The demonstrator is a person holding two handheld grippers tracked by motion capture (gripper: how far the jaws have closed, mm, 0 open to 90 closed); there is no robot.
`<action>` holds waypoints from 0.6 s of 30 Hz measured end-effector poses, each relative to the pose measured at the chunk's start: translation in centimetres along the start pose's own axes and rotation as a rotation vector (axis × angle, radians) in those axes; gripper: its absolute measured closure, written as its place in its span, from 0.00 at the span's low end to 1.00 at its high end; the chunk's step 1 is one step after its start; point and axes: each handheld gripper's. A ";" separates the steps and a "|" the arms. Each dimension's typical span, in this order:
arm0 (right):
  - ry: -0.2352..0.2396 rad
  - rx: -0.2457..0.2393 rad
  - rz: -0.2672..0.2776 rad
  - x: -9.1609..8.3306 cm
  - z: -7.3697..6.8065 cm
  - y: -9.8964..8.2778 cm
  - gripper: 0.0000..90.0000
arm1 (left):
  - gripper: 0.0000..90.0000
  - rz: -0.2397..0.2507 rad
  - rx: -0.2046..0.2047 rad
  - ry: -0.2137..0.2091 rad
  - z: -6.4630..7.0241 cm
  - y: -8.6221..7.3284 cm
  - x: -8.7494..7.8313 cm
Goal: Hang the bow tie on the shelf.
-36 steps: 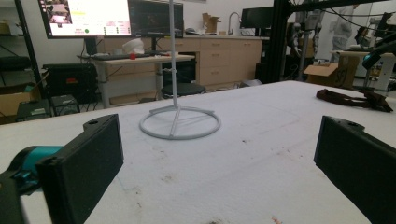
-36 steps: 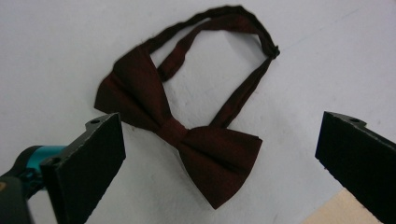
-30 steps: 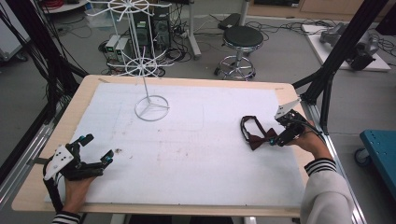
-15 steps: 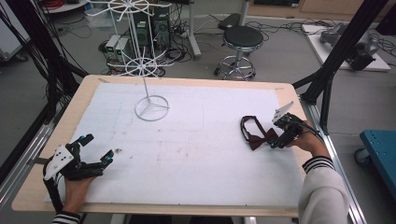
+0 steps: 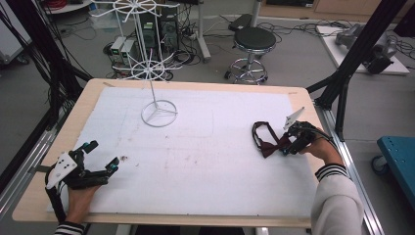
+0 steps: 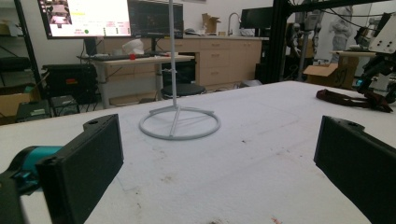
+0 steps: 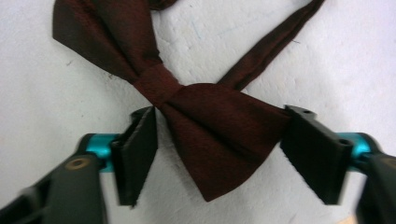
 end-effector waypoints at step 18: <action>0.034 0.018 0.002 -0.8 -0.2 0.5 0.89 | 0.02 0.006 -0.002 -0.002 0.0 0.0 0.0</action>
Point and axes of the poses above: each handheld gripper's, and its own axes: x roughly forward along the jaws, y roughly out of its top, z roughly to its right, and after that the axes turned 3 degrees about -x, right-handed
